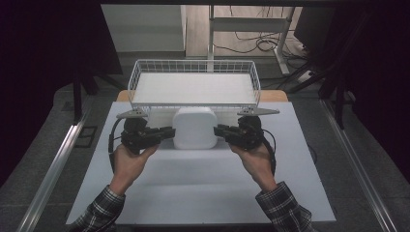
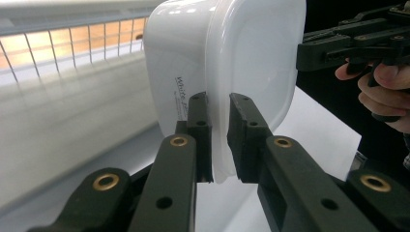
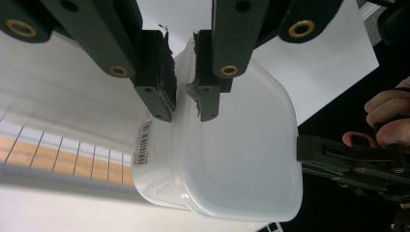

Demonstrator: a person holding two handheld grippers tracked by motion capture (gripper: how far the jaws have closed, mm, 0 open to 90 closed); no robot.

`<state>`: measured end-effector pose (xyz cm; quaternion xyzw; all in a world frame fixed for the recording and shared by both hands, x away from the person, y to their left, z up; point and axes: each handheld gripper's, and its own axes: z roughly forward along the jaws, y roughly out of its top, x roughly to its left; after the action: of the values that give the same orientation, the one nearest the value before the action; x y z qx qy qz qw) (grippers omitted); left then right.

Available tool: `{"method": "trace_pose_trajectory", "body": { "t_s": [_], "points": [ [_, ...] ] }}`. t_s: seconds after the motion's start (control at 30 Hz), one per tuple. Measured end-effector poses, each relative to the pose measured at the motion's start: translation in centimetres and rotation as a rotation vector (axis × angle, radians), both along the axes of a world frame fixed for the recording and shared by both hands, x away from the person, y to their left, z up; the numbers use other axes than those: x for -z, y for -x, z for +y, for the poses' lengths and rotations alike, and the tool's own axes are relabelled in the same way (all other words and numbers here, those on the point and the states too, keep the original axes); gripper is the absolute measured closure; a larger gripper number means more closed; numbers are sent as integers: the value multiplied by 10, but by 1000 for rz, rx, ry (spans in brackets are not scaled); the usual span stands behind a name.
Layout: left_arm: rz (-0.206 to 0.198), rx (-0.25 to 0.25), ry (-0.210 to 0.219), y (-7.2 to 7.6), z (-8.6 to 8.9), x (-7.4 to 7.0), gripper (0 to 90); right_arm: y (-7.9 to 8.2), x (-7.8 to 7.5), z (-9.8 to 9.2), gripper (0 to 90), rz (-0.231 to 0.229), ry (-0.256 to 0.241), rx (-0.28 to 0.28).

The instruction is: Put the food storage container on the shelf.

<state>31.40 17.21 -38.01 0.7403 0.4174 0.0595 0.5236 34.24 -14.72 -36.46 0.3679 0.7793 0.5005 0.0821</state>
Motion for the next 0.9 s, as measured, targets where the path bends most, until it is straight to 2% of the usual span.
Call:
{"method": "trace_pose_trajectory", "body": {
  "t_s": [0.1, 0.4, 0.43, 0.6, 0.8, 0.9],
  "points": [
    [-12, -9, 4, -5, 3, -12, 806, -5, -11, 3, 779, -15, 0, -1],
    [-35, -22, 19, -14, 9, -33, 806, -16, -36, 11, 779, -45, -3, 2],
    [-45, -26, 18, -17, 11, -41, 806, -19, -43, 13, 778, -56, -5, 3],
    [-60, -34, 15, -27, 14, -59, 805, -29, -60, 16, 778, -71, -14, 8],
    [-68, -42, 6, -44, 15, -75, 805, -46, -72, 20, 776, -73, -34, 24],
    [-66, -44, 4, -50, 15, -79, 805, -53, -75, 21, 774, -75, -36, 34]
  ]
}}
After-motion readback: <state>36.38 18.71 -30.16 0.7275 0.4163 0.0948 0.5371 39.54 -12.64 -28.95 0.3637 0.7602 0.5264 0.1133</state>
